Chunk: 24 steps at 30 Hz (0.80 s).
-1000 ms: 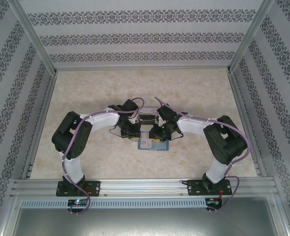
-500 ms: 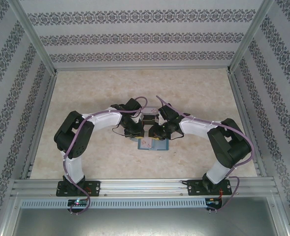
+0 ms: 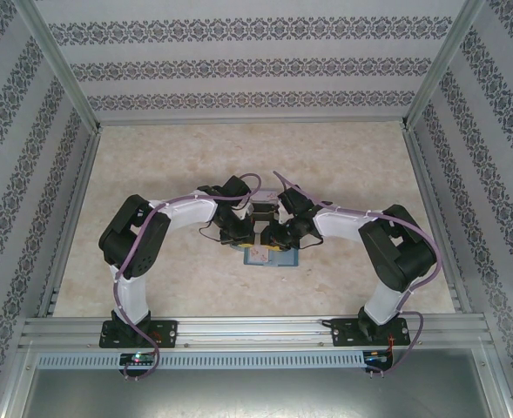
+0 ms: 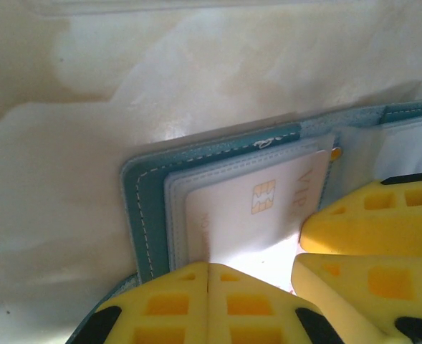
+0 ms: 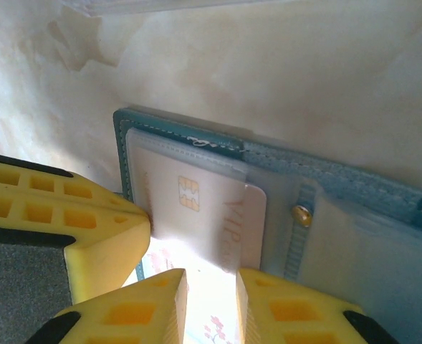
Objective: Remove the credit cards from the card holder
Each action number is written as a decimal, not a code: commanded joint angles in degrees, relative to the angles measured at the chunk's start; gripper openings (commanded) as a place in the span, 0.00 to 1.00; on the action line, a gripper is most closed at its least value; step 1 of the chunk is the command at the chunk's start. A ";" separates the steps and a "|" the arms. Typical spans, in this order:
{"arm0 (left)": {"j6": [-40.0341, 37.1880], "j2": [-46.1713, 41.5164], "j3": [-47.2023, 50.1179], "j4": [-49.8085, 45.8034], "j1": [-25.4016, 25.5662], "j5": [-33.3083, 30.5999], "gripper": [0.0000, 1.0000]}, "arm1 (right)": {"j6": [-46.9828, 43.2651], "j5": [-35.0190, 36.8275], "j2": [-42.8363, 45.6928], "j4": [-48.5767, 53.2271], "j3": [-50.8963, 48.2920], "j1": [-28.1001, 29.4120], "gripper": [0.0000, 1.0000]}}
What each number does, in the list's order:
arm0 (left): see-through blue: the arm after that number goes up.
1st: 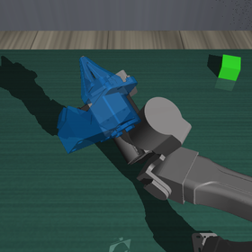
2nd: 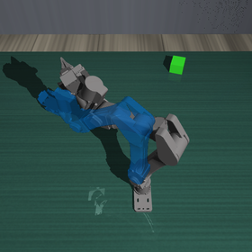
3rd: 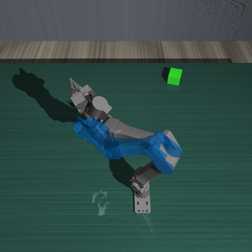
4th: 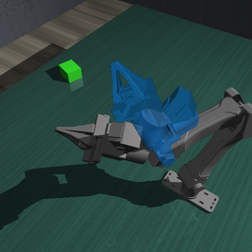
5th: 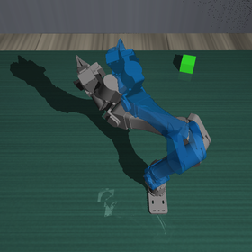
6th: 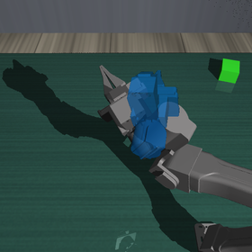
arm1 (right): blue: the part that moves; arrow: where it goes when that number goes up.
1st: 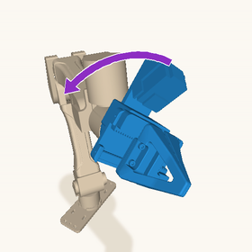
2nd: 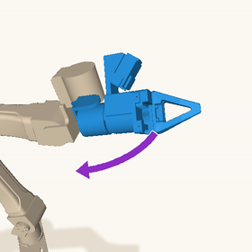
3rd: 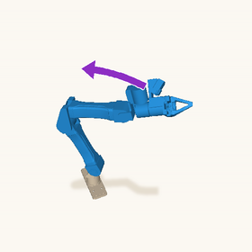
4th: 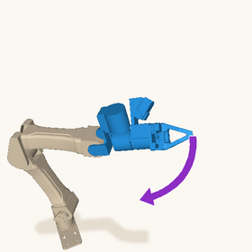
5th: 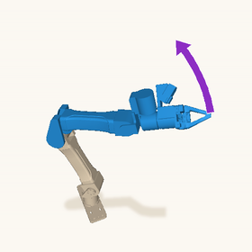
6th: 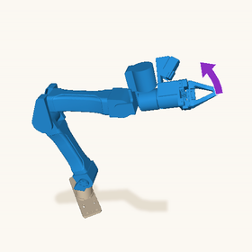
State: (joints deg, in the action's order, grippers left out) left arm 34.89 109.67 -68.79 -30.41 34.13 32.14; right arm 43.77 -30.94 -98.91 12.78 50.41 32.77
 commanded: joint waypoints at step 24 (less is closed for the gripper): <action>-0.35 1.17 0.31 -1.26 0.51 -0.16 0.00 | -1.88 5.69 3.52 6.91 1.71 0.36 0.36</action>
State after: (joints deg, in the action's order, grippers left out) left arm 34.87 109.69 -68.60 -30.41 34.13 32.16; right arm 42.09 -26.63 -97.45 17.82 51.70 32.88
